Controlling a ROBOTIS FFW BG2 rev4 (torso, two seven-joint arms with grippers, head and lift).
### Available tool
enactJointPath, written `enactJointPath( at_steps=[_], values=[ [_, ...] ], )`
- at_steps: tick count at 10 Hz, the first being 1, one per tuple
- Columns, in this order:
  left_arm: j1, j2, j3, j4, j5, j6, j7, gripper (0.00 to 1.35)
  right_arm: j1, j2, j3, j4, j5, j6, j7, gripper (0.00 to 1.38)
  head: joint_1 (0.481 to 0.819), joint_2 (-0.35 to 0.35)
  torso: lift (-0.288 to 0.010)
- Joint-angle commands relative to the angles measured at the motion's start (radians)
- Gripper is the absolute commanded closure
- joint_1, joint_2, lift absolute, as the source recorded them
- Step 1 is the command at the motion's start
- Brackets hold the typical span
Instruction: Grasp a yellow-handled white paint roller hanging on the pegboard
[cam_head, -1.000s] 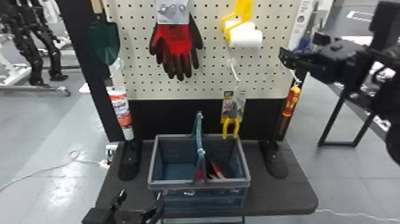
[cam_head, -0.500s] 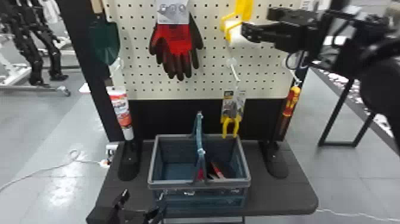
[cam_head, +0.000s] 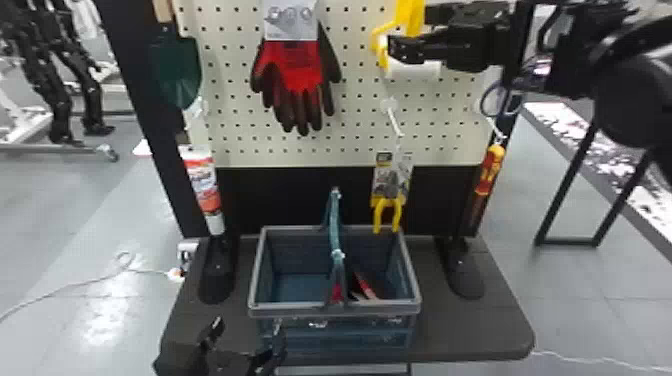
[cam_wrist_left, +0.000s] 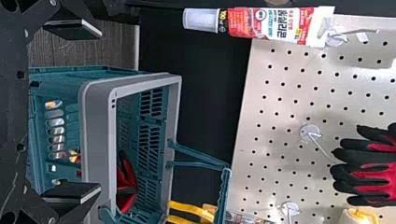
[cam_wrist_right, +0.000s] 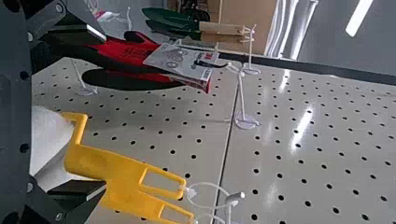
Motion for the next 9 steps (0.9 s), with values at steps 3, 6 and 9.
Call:
enactJointPath(
  at_steps=[3,6,9],
  values=[
    [-0.034,-0.004,-0.018,0.044,0.012,-0.027,-0.014,0.15,-0.119,0.000,0.141,0.168,-0.087,-0.084,0.058,0.19,0.549,0.000,-0.100],
    [-0.034,-0.004,-0.015,0.050,0.018,-0.030,-0.023,0.15,-0.188,-0.008,0.184,0.209,-0.073,-0.102,0.078,0.60,0.549,0.000,-0.100],
    [-0.030,0.007,-0.015,0.050,0.026,-0.045,-0.023,0.15,-0.196,-0.017,0.181,0.188,-0.017,-0.061,0.074,1.07,0.549,0.000,-0.100]
  ],
)
